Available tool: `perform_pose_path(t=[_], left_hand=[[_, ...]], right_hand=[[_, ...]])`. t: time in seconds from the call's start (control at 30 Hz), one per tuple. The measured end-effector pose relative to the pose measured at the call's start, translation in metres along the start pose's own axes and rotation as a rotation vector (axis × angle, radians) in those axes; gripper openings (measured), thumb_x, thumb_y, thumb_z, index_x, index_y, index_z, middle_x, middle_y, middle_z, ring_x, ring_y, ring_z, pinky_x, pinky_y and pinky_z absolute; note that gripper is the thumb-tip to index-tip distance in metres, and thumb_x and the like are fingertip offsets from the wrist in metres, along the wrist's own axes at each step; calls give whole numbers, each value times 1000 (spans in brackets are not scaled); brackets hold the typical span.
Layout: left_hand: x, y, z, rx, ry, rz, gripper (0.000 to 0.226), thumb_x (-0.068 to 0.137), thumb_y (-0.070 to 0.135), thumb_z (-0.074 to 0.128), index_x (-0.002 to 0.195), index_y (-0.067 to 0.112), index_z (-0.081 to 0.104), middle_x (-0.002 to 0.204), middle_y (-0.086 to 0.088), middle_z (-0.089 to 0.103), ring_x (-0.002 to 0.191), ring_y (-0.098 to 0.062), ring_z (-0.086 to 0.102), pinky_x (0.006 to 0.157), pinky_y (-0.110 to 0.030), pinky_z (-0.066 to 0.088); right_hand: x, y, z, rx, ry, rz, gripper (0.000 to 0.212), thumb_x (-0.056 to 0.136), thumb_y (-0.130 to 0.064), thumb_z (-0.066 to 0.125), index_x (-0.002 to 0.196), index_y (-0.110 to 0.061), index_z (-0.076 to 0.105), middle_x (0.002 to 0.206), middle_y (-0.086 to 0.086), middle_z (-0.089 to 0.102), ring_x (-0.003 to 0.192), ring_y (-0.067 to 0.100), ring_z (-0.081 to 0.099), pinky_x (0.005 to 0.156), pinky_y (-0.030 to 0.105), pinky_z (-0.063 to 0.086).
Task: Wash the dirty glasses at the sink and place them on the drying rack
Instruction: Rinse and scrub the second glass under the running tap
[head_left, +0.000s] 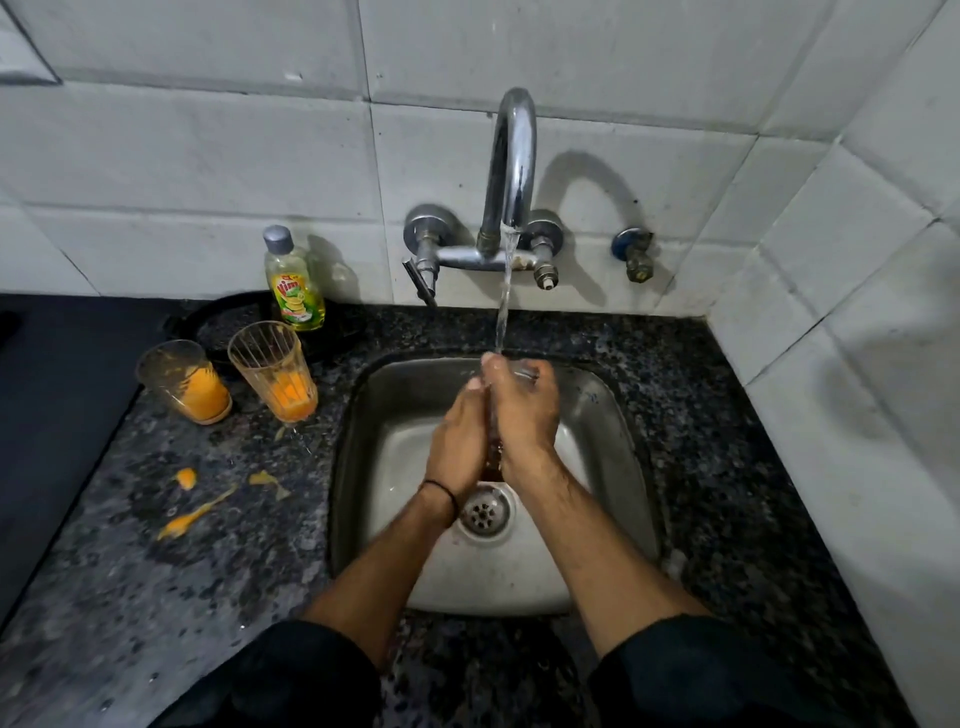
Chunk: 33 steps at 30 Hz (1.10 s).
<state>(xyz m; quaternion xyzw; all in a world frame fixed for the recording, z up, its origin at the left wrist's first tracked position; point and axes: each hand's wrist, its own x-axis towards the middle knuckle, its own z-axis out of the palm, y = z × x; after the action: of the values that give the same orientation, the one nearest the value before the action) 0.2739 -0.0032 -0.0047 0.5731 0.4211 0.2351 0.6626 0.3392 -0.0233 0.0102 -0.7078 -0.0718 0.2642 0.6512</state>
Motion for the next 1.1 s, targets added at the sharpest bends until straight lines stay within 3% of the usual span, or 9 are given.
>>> perform_pose_path(t=[0.13,0.23,0.33,0.43,0.53,0.63,0.83,0.97,1.1], left_hand=[[0,20,-10,-259,-203,-324,54,104,55,28,105,22,71,89,-4,78,80,-19,74,65,-34,58],[4,17,-3,11,33,-166,56,106,47,25,90,14,67,83,-7,74,81,-24,68,74,-38,55],[10,6,6,375,272,27,43,107,36,25,85,14,54,90,-7,68,83,-25,62,69,-35,42],[5,6,10,-266,255,-77,39,100,36,47,87,7,70,82,-7,71,73,-21,65,62,-33,50],[-4,12,11,-781,-68,-294,37,100,34,50,100,6,73,94,-12,75,76,-18,72,74,-30,56],[1,3,8,-831,-88,-341,39,101,37,47,111,7,70,103,-13,73,85,-20,72,79,-32,56],[28,7,-9,-546,150,-320,26,91,33,62,101,10,69,87,-12,70,71,-24,67,69,-37,57],[39,16,-8,-692,67,-228,63,65,39,86,111,1,66,104,-25,65,85,-33,65,82,-45,53],[18,17,15,-661,4,-79,37,78,30,81,103,10,62,91,-12,64,76,-21,65,74,-38,53]], right_hand=[[1,0,-7,101,-20,4,22,89,-42,70,99,-25,61,95,4,72,80,19,70,65,29,58],[-7,1,-2,-74,10,-170,30,87,-35,74,104,-24,52,89,-7,68,76,8,66,58,11,48],[-9,-1,1,-156,35,-245,38,82,-28,78,106,-25,48,84,-8,66,71,4,64,62,18,52],[-10,-7,3,17,138,-236,32,82,-23,80,104,-20,56,82,-8,66,64,-1,62,55,16,50],[-10,-7,1,226,261,-243,30,85,-21,79,110,-17,62,89,-7,68,66,-3,63,57,11,49],[-9,0,-4,180,147,-313,33,86,-20,78,116,-16,66,98,-2,72,77,-1,68,67,15,53],[4,-3,-33,-529,-121,-544,15,93,-37,63,90,-23,59,88,-2,63,78,10,59,63,25,44],[-4,4,-30,-397,-17,-270,34,99,-55,37,97,-23,49,87,1,62,71,19,59,58,31,49],[-9,1,-25,223,-49,431,56,103,-47,22,83,-12,61,55,2,52,36,10,35,34,14,25]])
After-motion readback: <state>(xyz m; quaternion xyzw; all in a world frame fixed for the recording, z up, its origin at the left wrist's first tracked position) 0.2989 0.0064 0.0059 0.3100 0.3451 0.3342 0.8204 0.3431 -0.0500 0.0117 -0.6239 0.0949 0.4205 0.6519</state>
